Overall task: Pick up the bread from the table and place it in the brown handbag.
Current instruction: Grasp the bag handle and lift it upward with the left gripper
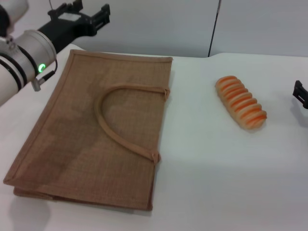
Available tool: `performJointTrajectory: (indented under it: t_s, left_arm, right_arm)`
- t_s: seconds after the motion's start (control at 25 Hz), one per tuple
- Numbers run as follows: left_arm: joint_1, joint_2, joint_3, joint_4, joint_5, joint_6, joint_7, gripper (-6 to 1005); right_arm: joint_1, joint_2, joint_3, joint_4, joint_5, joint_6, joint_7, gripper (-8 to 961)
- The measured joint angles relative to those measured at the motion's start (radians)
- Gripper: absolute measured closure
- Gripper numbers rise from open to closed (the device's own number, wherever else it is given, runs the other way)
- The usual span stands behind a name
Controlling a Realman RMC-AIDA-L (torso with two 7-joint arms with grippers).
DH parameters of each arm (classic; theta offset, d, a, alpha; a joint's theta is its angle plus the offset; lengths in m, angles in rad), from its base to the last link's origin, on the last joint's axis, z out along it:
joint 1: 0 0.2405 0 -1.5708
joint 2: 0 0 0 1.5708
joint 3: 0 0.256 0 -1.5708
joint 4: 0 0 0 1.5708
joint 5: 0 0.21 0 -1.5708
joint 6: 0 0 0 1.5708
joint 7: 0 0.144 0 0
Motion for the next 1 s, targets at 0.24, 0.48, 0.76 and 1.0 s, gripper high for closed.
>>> performJointTrajectory:
  t_s: [0.24,0.48,0.76,1.0]
  left_arm:
    - [0.006,0.007,-0.004,0.030,0.188,-0.002,-0.121,247]
    - [0.013,0.003,-0.012,0.080,0.510,0.068,-0.381,248]
    - [-0.001,0.004,-0.046,0.085,0.794,0.067,-0.676,254]
    - [-0.032,0.002,-0.109,0.085,1.028,-0.031,-0.924,260]
  right_arm:
    - [0.001,0.000,0.000,0.001,-0.001,0.022,0.000,116]
    - [0.002,-0.001,0.000,0.001,-0.001,0.026,0.000,116]
    - [0.005,-0.002,0.000,0.001,-0.001,0.033,0.000,117]
    - [0.012,-0.002,0.000,0.000,-0.001,0.046,0.000,117]
